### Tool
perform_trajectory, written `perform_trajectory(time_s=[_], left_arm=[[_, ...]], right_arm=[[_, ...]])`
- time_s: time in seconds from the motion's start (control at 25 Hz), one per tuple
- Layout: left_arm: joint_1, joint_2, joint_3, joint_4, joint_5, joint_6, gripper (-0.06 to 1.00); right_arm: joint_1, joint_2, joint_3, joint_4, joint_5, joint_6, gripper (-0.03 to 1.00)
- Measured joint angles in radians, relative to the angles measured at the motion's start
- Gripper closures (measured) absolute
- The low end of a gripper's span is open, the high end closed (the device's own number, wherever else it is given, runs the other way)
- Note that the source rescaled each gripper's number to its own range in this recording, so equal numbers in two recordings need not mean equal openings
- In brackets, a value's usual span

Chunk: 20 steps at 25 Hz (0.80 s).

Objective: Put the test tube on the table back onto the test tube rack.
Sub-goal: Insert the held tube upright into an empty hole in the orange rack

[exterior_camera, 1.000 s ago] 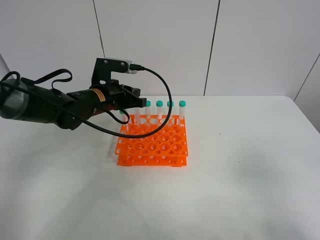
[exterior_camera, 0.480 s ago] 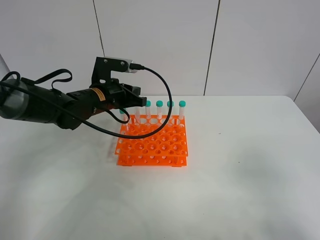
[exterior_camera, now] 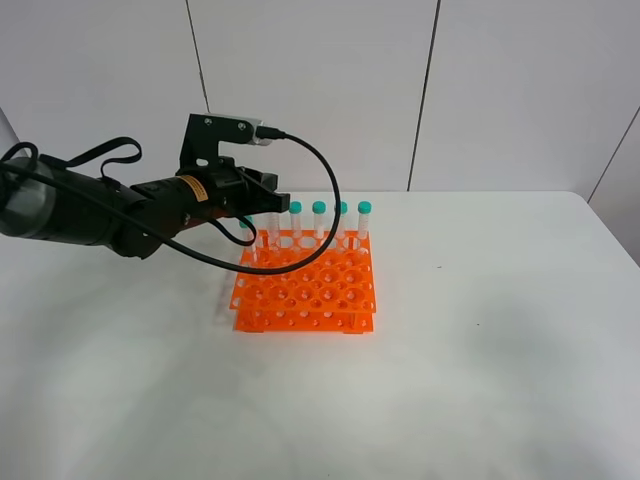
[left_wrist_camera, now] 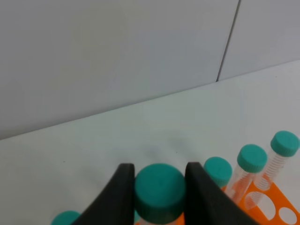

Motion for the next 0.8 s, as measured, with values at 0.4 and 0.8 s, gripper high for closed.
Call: perform_trajectory(time_s=[0.4, 0.8], left_arm=[[0.000, 0.033, -0.001, 0.000, -0.005, 0.000, 0.94], [0.000, 0.034, -0.002, 0.000, -0.011, 0.000, 0.94]], right_arm=[[0.000, 0.000, 0.000, 0.000, 0.000, 0.000, 0.36], [0.000, 0.000, 0.000, 0.000, 0.000, 0.000, 0.36]])
